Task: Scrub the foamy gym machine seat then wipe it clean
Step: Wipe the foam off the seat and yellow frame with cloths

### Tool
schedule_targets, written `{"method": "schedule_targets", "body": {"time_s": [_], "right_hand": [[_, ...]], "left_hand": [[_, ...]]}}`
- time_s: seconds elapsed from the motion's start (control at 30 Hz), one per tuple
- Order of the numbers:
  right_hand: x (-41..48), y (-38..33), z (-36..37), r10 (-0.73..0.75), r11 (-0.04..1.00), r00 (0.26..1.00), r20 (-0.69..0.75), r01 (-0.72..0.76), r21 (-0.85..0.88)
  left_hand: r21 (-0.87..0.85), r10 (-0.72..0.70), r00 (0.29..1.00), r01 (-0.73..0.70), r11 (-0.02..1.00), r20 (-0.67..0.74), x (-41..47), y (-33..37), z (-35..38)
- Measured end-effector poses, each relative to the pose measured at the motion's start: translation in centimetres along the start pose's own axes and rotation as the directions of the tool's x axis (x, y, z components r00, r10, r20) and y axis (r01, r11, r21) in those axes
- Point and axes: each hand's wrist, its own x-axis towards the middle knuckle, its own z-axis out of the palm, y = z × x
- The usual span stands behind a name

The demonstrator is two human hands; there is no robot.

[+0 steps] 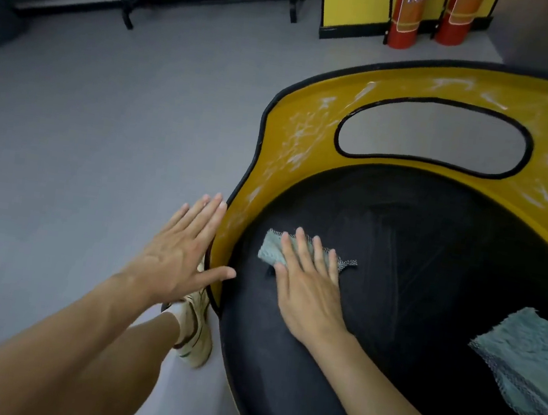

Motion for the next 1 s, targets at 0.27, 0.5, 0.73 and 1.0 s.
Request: {"method": "schedule_targets", "body": {"time_s": [0.27,0.5,0.73,1.0], "right_hand": [[1.9,-7.2,2.2,-0.157,0.976,0.98,0.122,0.135,0.168],[0.7,-6.9,2.9,-0.251,0.959,0.954,0.165,0.223,0.174],[-2.3,-8.4,3.1,-0.185,0.931,0.978,0.096,0.144,0.334],[2.2,-7.8,2.4,-0.207,0.883,0.96,0.188,0.1,0.459]], "left_hand": [[-0.18,0.071,0.994,-0.055,0.982,0.085,0.2,-2.1,1.1],[-0.199,0.097,0.988,-0.072,0.977,0.12,0.5,-2.7,1.4],[-0.197,0.126,0.987,-0.103,0.975,0.104,0.6,-2.9,1.3],[-0.17,0.126,0.987,-0.108,0.98,0.099,0.6,-2.9,1.2]]}}
